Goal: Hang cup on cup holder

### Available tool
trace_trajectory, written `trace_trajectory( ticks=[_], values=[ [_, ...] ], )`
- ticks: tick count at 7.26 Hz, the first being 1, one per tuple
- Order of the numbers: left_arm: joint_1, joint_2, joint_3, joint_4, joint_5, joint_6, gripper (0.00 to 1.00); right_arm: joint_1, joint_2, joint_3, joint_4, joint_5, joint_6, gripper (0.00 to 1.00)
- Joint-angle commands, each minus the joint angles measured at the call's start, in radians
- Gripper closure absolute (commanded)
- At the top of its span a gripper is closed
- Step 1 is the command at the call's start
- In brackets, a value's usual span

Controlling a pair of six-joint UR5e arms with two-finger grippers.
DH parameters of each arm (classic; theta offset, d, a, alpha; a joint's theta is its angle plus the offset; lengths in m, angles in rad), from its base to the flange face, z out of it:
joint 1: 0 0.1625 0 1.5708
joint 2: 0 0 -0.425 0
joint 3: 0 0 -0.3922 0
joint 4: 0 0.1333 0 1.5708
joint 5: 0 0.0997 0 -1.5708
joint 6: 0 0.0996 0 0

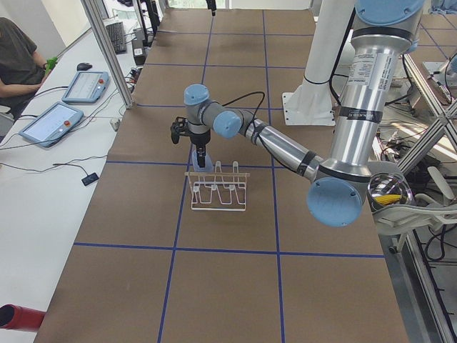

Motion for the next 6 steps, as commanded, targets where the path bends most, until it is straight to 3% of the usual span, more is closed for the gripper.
trace_trajectory(
  ticks=[1,2,6],
  values=[
    [0.003,0.000,0.004,-0.001,0.000,-0.003,0.16,0.000,0.000,0.002,-0.001,0.005,0.000,0.00],
    [0.003,0.001,0.004,-0.001,0.000,-0.011,0.01,0.000,0.000,0.002,-0.002,0.005,-0.001,0.00],
    [-0.012,0.001,-0.041,-0.001,-0.041,0.004,0.01,0.000,0.003,0.025,-0.002,0.004,0.003,0.00]
  ],
)
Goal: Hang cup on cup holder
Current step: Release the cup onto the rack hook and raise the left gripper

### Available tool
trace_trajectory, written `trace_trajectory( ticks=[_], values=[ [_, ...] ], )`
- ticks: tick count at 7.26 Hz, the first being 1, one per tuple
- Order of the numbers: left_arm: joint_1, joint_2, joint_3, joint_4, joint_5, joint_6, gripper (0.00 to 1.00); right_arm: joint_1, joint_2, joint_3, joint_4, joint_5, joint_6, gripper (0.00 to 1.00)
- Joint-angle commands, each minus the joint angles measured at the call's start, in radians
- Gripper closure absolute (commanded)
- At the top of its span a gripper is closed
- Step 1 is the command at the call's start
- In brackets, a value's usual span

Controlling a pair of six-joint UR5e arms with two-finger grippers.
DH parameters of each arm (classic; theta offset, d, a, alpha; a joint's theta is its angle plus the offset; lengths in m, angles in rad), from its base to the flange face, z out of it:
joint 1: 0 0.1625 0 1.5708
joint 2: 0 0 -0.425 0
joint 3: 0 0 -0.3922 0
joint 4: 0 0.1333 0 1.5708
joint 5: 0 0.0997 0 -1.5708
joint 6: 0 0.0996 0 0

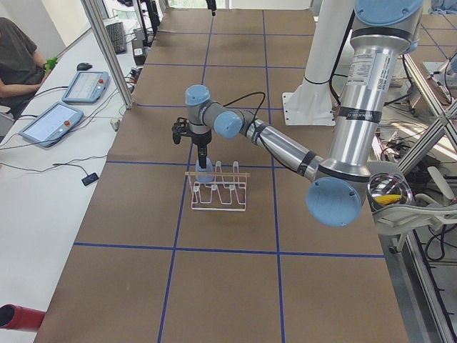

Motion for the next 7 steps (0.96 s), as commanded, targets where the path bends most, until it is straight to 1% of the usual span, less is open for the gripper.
trace_trajectory(
  ticks=[1,2,3,5,6,7],
  values=[
    [-0.051,0.006,-0.050,0.001,-0.026,0.098,0.01,0.000,0.006,0.018,-0.001,-0.003,0.010,0.00],
    [-0.123,0.022,-0.046,0.003,-0.026,0.247,0.01,0.000,0.023,0.020,-0.001,-0.004,0.054,0.00],
    [-0.201,0.029,-0.003,0.004,-0.025,0.419,0.01,0.002,0.026,0.033,-0.002,-0.004,0.074,0.00],
    [-0.370,0.019,0.197,-0.005,-0.028,0.738,0.01,0.003,0.015,0.072,-0.002,-0.003,0.076,0.00],
    [-0.419,0.023,0.267,-0.011,-0.029,0.820,0.01,0.003,0.015,0.073,-0.002,-0.003,0.076,0.00],
    [-0.464,0.031,0.267,0.001,-0.091,0.830,0.01,0.003,0.015,0.076,-0.002,-0.003,0.114,0.00]
  ],
)
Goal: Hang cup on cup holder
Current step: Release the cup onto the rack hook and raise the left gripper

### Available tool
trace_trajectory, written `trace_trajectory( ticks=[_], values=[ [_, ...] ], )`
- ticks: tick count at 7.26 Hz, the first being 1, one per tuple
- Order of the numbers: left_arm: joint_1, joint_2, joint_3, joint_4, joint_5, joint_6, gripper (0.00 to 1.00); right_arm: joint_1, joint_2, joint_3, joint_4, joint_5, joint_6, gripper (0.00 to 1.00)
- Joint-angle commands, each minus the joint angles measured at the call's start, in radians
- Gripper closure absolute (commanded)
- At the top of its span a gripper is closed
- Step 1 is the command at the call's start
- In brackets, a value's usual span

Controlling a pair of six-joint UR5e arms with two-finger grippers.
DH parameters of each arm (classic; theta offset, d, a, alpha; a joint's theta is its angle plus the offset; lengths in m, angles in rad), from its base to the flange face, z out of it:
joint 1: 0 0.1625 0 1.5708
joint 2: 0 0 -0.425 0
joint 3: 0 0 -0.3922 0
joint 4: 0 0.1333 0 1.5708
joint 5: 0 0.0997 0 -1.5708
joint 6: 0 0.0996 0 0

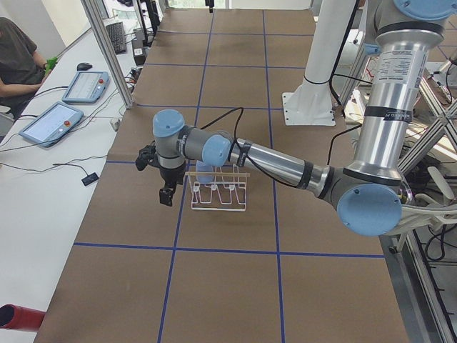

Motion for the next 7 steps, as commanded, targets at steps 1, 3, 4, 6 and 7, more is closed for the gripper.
trace_trajectory(
  ticks=[1,3,4,6,7],
  values=[
    [-0.076,0.012,0.047,0.006,-0.103,0.059,0.01,0.000,-0.019,0.022,0.003,-0.001,0.069,0.00],
    [-0.074,0.060,0.012,0.003,-0.119,0.056,0.01,0.002,-0.059,0.022,0.003,-0.005,0.072,0.00],
    [-0.073,0.075,0.007,0.005,-0.128,0.051,0.01,0.002,-0.079,0.022,0.003,0.002,0.071,0.00],
    [-0.073,0.086,-0.001,-0.001,-0.133,0.048,0.01,0.003,-0.093,0.016,0.003,-0.009,0.069,0.00],
    [-0.074,0.089,0.004,0.006,-0.161,0.050,0.01,0.009,-0.098,0.010,0.003,-0.012,0.069,0.00]
  ],
)
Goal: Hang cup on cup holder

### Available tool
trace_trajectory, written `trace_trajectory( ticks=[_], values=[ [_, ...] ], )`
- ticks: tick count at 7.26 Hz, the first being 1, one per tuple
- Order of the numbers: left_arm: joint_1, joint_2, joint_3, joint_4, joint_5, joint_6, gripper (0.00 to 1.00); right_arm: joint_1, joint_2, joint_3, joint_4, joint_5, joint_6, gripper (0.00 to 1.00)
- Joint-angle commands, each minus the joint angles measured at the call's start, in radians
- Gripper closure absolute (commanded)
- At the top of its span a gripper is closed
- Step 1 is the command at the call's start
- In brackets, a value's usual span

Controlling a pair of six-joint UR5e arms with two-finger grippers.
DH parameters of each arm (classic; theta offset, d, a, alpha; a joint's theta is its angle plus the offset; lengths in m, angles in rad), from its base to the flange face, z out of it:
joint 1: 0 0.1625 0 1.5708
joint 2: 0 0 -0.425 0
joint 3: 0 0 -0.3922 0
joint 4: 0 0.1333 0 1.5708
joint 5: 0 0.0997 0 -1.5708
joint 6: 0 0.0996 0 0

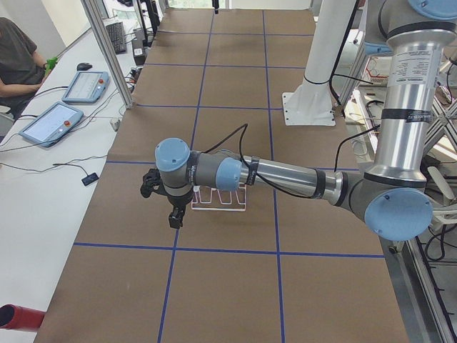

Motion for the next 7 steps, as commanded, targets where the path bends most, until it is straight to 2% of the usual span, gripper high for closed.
trace_trajectory(
  ticks=[1,3,7],
  values=[
    [0.000,0.004,-0.004,0.007,-0.029,-0.001,0.01,0.019,-0.018,-0.013,0.003,-0.008,-0.002,0.00],
    [-0.001,0.011,-0.005,0.006,-0.055,0.001,0.01,0.025,-0.038,-0.037,0.005,-0.007,-0.005,0.00],
    [-0.001,0.022,-0.037,0.001,-0.046,0.001,0.01,0.071,-0.075,-0.040,0.008,0.007,-0.002,0.00]
  ],
)
